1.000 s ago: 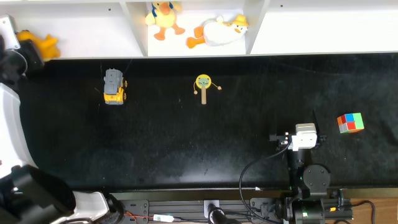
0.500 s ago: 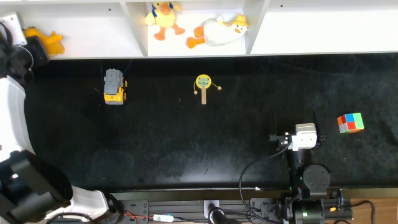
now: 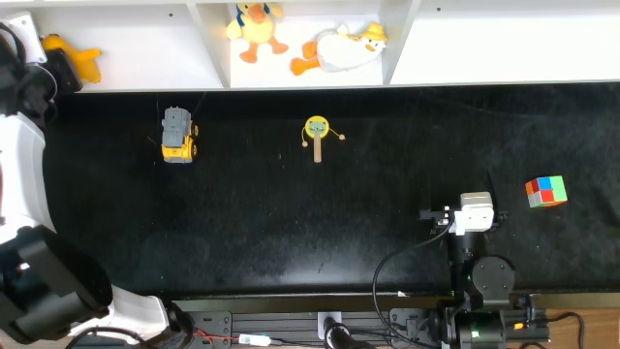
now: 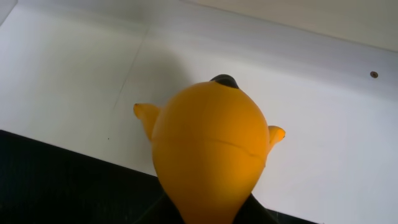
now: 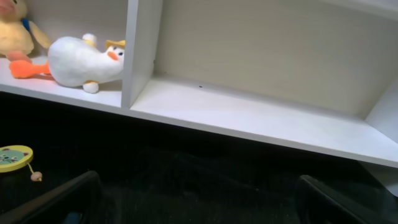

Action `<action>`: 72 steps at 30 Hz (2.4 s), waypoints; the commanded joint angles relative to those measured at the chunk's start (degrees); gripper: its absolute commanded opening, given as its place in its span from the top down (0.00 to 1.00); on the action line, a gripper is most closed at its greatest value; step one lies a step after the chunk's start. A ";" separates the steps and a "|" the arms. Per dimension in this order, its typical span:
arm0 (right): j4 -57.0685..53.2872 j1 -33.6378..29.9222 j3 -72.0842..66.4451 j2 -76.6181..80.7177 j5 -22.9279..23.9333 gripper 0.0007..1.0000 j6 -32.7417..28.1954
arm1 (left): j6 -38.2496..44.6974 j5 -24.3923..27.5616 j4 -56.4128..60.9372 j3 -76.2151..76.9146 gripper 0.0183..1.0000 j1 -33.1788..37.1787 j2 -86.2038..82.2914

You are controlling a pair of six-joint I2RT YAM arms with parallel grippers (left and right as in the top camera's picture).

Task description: Store Toys

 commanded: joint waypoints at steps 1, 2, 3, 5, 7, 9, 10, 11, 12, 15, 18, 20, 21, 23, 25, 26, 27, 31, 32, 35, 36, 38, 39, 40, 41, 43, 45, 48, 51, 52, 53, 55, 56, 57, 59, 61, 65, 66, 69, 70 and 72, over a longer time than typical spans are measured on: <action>0.24 -0.15 -0.76 -0.33 0.20 0.00 0.00 | -0.66 -0.20 1.55 1.42 0.87 -0.26 1.60; 0.26 -0.15 -0.76 -0.33 0.20 0.00 0.00 | -0.66 -0.20 1.84 1.42 0.87 -0.33 1.77; 0.26 -0.15 -0.76 -0.33 0.20 0.00 0.00 | -0.66 -0.20 2.60 1.42 0.85 -0.55 2.10; 0.24 -0.15 -0.76 -0.33 0.20 0.00 0.00 | -0.63 -0.22 3.43 1.42 0.79 -0.90 2.38; 0.24 -0.15 -0.76 -0.33 0.20 0.00 0.00 | -0.61 -0.22 3.82 1.42 0.77 -1.33 2.49; 0.26 -0.15 -0.76 -0.33 0.20 0.00 0.00 | -0.61 -0.22 4.07 1.42 0.66 -1.66 2.54; 0.24 -0.15 -0.76 -0.33 0.20 0.00 0.00 | -0.59 -0.22 4.24 1.42 0.58 -1.77 2.54; 0.26 -0.15 -0.76 -0.33 0.20 0.00 0.00 | -0.59 -0.22 4.48 1.42 0.44 -1.81 2.54; 0.24 -0.15 -0.76 -0.33 0.20 0.00 0.00 | -0.61 -0.22 4.66 1.42 0.34 -1.81 2.54; 0.24 -0.15 -0.76 -0.31 0.20 0.00 0.00 | -0.59 -0.22 5.03 1.42 0.21 -1.81 2.54; 0.24 -0.15 -0.76 -0.33 0.20 0.00 0.00 | -0.59 -0.24 5.31 1.42 0.10 -1.81 2.54; 0.24 -0.15 -0.76 -0.33 0.20 0.00 0.00 | -0.57 -0.24 5.84 1.42 0.00 -1.81 2.51; 0.24 -0.15 -0.76 -0.31 0.20 0.00 0.00 | -0.57 -0.24 6.10 1.42 0.00 -1.81 2.45; 0.26 -0.15 -0.76 -0.31 0.20 0.00 0.00 | -0.57 -0.24 6.40 1.42 0.00 -1.81 2.03; 0.26 -0.15 -0.76 -0.33 0.20 0.01 0.00 | -0.57 -0.24 6.21 1.40 0.00 -1.81 0.98; 0.26 -0.15 -0.76 -0.33 0.20 0.00 0.00 | -0.57 -0.24 5.86 1.40 0.00 -1.81 0.13; 0.26 -0.15 -0.76 -0.33 0.20 0.00 0.00 | -0.57 -0.24 5.29 1.40 0.00 -1.81 -0.79; 0.26 -0.15 -0.76 -0.33 0.20 0.00 0.00 | 0.17 -0.96 0.31 0.79 0.00 -1.79 -5.90; 0.26 -0.15 -0.76 -0.33 0.20 0.00 0.00 | 0.31 -1.44 -0.87 0.22 0.00 -1.81 -7.02; 0.26 -0.15 -0.76 -0.33 0.20 0.00 0.00 | 0.31 -1.73 -5.53 -3.39 0.00 -1.84 -11.80; 0.26 -0.15 -0.76 -0.33 0.20 0.00 0.00 | 0.28 -1.73 -6.97 -5.33 0.00 -1.97 -13.81; 0.26 -0.15 -0.76 -0.33 0.20 0.00 0.00 | -0.22 -1.70 -8.26 -10.95 0.00 -2.56 -18.75; 0.26 -0.15 -0.76 -0.33 0.20 0.01 0.00 | -0.72 -1.68 -8.24 -13.64 0.00 -2.99 -20.94; 0.24 -0.15 -0.76 -0.31 0.20 0.00 0.00 | -1.92 -1.70 -8.20 -16.92 0.00 -3.69 -23.56; 0.26 -0.15 -0.76 -0.33 0.20 0.00 0.00 | -2.95 -1.70 -8.02 -19.78 0.00 -4.37 -25.73; 0.24 -0.15 -0.76 -0.33 0.20 0.00 0.00 | -5.66 -1.70 -7.78 -25.73 0.00 -6.34 -30.21; 0.24 -0.15 -0.76 -0.31 0.20 0.01 0.00 | -6.91 -1.73 -7.34 -31.43 0.00 -9.11 -34.21; 0.24 -0.15 -0.76 -0.31 0.20 0.00 0.00 | -9.31 -4.20 -7.13 -37.64 0.00 -13.40 -37.64; 0.26 -0.15 -0.76 -0.33 0.20 0.01 0.00 | -9.81 -4.74 -6.05 -40.39 0.00 -17.53 -36.44; 0.26 -0.15 -0.76 -0.31 0.20 0.00 0.00 | -9.81 -4.74 -5.22 -40.39 0.00 -18.62 -35.26; 0.24 -0.15 -0.76 -0.33 0.20 0.00 0.00 | -9.79 -4.74 -4.15 -40.39 0.00 -19.47 -34.16; 0.26 -0.15 -0.76 -0.31 0.20 0.00 0.00 | -9.77 -4.79 -0.98 -40.39 0.00 -21.68 -30.56; 0.26 -0.15 -0.76 -0.31 0.20 0.00 0.00 | -9.70 -4.92 0.31 -40.39 0.00 -22.27 -29.14; 0.26 -0.15 -0.76 -0.31 0.20 0.00 0.00 | -9.53 -5.18 1.66 -40.39 0.00 -22.69 -27.82; 0.24 -0.15 -0.76 -0.33 0.20 0.00 0.00 | -9.51 -6.14 4.24 -40.37 0.00 -23.06 -25.55; 0.26 -0.15 -0.76 -0.33 0.20 0.00 0.00 | -9.53 -7.98 6.56 -40.28 0.00 -23.08 -23.04; 0.24 -0.15 -0.76 -0.31 0.20 0.00 0.00 | -9.11 -11.69 9.27 -40.17 0.02 -23.08 -20.31; 0.24 -0.15 -0.76 -0.31 0.20 0.00 0.00 | -9.09 -12.41 9.97 -40.17 0.02 -23.08 -19.78; 0.26 -0.15 -0.76 -0.31 0.20 0.00 0.00 | -8.98 -13.94 12.83 -40.17 0.04 -23.08 -17.88; 0.26 -0.15 -0.76 -0.31 0.20 0.01 0.00 | -8.94 -13.92 13.57 -40.17 0.04 -23.08 -17.27; 0.26 -0.15 -0.76 -0.33 0.20 0.00 0.00 | -8.94 -13.94 14.78 -40.17 0.04 -23.08 -16.17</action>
